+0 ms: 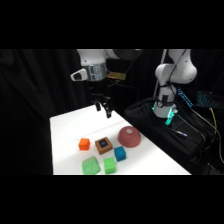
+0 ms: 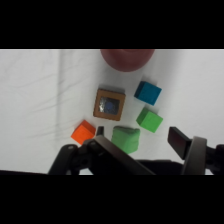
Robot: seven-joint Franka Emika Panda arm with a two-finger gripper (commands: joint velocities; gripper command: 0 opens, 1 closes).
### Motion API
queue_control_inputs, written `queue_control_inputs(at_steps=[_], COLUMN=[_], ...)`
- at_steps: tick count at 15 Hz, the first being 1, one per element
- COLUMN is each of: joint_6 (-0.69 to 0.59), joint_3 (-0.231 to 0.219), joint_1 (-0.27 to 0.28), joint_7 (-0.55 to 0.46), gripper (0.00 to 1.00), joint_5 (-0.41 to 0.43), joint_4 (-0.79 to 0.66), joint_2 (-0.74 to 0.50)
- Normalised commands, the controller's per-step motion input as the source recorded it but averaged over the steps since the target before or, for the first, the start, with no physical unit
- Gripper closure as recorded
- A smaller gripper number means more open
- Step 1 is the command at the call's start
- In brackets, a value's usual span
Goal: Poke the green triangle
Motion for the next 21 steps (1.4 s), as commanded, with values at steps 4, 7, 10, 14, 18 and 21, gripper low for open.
queue_control_inputs(at_steps=[4, 7, 10, 14, 18, 21], joint_6=[-0.04, -0.13, -0.17, -0.16, -0.17, -0.13], joint_3=[0.024, 0.029, 0.016, 0.017, 0.017, 0.013], joint_1=[-0.008, 0.018, 0.042, 0.037, 0.042, 0.030], joint_7=[0.04, 0.16, 0.24, 0.17, 0.14, 0.11], gripper=[0.00, 0.00, 0.00, 0.00, 0.50, 0.86], joint_5=[-0.024, -0.070, -0.126, -0.068, -0.045, -0.037], joint_4=[0.13, 0.49, 0.75, 0.81, 0.67, 0.39], joint_2=[0.08, 0.33, 0.53, 0.56, 0.42, 0.25])
